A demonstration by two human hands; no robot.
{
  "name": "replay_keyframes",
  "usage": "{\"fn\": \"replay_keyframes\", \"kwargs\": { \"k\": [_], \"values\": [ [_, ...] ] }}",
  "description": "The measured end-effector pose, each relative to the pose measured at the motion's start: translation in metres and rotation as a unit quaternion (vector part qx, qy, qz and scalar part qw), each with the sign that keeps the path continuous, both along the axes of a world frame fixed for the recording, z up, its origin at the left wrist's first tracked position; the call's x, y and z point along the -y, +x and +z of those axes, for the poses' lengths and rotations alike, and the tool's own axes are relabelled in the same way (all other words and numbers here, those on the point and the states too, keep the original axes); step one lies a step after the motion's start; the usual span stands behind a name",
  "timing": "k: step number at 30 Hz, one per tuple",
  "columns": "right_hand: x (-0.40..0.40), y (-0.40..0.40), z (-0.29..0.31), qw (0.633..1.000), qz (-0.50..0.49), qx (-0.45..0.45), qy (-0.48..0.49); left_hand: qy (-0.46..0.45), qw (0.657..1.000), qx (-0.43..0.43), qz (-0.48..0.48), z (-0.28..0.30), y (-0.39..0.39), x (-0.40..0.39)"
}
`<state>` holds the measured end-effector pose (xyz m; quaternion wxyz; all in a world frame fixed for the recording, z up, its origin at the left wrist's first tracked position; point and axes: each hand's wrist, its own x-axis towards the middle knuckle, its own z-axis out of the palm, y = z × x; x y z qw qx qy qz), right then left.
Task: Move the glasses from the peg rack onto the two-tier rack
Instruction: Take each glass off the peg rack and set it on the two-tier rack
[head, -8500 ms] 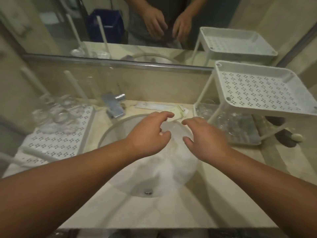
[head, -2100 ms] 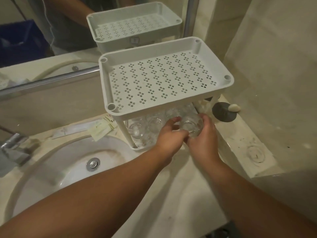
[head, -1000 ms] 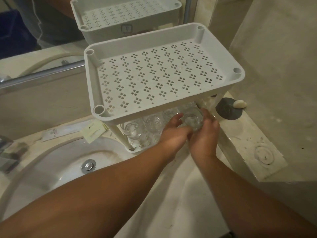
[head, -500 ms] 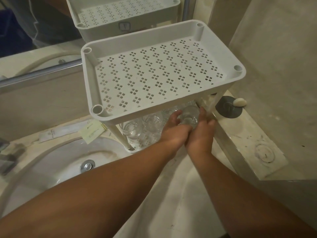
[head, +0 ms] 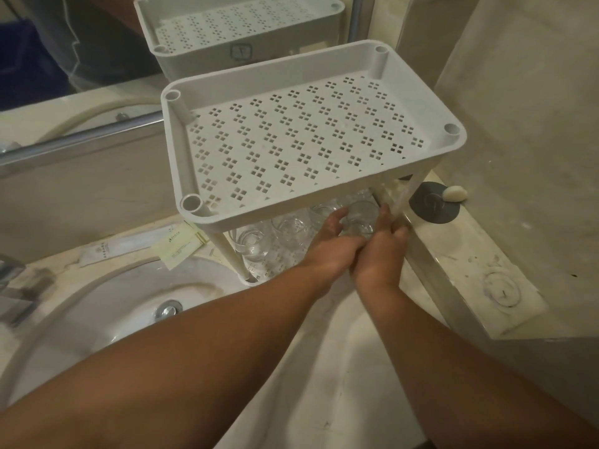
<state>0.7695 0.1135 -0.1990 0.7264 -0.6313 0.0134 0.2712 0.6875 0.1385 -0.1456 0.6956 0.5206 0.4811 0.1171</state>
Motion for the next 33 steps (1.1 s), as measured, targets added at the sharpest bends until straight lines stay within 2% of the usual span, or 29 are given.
{"fn": "replay_keyframes", "kwargs": {
  "k": [1, 3, 6, 7, 8, 14, 23, 33],
  "values": [
    [0.001, 0.001, 0.000, 1.000, 0.005, 0.014, -0.012, 0.002, 1.000, 0.003, 0.002, 0.000, -0.001, 0.001],
    [0.006, 0.002, -0.003, 0.976, 0.034, 0.155, -0.146, 0.005, 1.000, 0.007, 0.013, 0.001, -0.004, 0.003],
    [0.027, -0.004, -0.001, 0.893, 0.127, 0.346, -0.258, 0.005, 0.999, 0.006, 0.042, 0.002, -0.011, 0.008],
    [0.033, -0.005, -0.003, 0.857, 0.150, 0.399, -0.288, 0.007, 0.999, 0.007, 0.046, 0.003, -0.014, 0.009],
    [0.037, -0.009, -0.001, 0.844, 0.156, 0.419, -0.296, 0.011, 0.999, 0.008, 0.047, 0.004, -0.017, 0.011],
    [0.061, -0.042, 0.014, 0.847, 0.150, 0.417, -0.293, 0.053, 0.996, 0.017, 0.064, 0.023, -0.062, 0.019],
    [0.093, -0.144, 0.038, 0.861, 0.252, 0.379, -0.229, 0.161, 0.987, -0.023, 0.020, 0.047, -0.190, 0.031],
    [0.081, -0.269, 0.075, 0.803, 0.411, 0.405, -0.150, 0.228, 0.967, -0.074, 0.087, 0.084, -0.335, 0.029]
  ]
}}
